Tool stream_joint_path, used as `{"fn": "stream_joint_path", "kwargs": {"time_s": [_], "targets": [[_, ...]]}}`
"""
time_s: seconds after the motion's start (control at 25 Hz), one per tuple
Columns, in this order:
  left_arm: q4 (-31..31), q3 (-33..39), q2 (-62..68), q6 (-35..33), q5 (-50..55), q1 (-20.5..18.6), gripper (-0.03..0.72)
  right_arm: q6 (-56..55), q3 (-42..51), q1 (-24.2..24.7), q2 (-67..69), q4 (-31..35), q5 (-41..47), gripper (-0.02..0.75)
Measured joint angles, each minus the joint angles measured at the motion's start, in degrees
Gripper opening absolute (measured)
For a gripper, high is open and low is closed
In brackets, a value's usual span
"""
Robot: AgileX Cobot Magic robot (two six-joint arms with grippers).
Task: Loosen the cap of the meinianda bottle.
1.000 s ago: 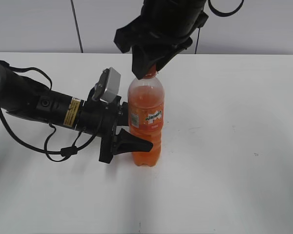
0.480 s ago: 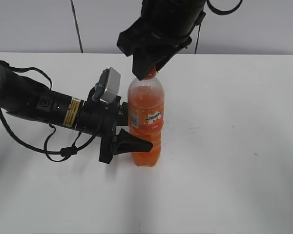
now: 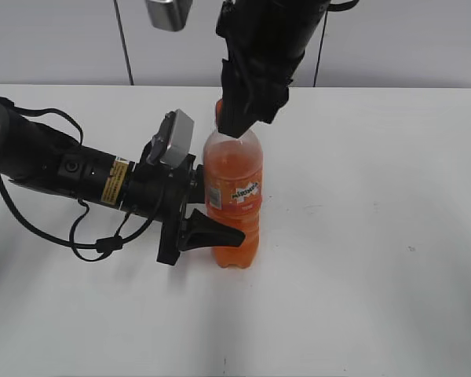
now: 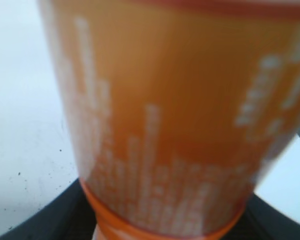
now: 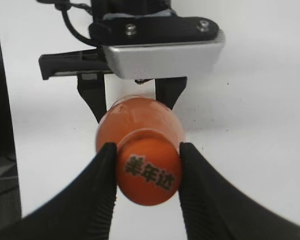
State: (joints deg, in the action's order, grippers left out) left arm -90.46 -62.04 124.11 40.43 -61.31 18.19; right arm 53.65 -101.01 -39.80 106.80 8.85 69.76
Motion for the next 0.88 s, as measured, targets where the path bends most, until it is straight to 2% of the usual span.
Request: {"fn": "stream_joint_path", "kwargs": {"time_s": [0.16, 0.4, 0.8, 0.88], "targets": [[-0.1, 0.0, 0.0, -0.3, -0.1, 0.0, 0.407, 12.4, 0.0, 0.0, 0.0, 1.0, 0.6, 0.282], [-0.1, 0.0, 0.0, -0.3, 0.0, 0.0, 0.407, 22.4, 0.0, 0.0, 0.0, 1.4, 0.9, 0.291], [-0.1, 0.0, 0.0, -0.3, 0.0, 0.0, 0.407, 24.4, 0.0, 0.0, 0.0, 1.5, 0.9, 0.291], [-0.1, 0.0, 0.0, -0.3, 0.0, 0.0, 0.407, 24.5, 0.0, 0.0, 0.0, 2.0, 0.3, 0.321]]}}
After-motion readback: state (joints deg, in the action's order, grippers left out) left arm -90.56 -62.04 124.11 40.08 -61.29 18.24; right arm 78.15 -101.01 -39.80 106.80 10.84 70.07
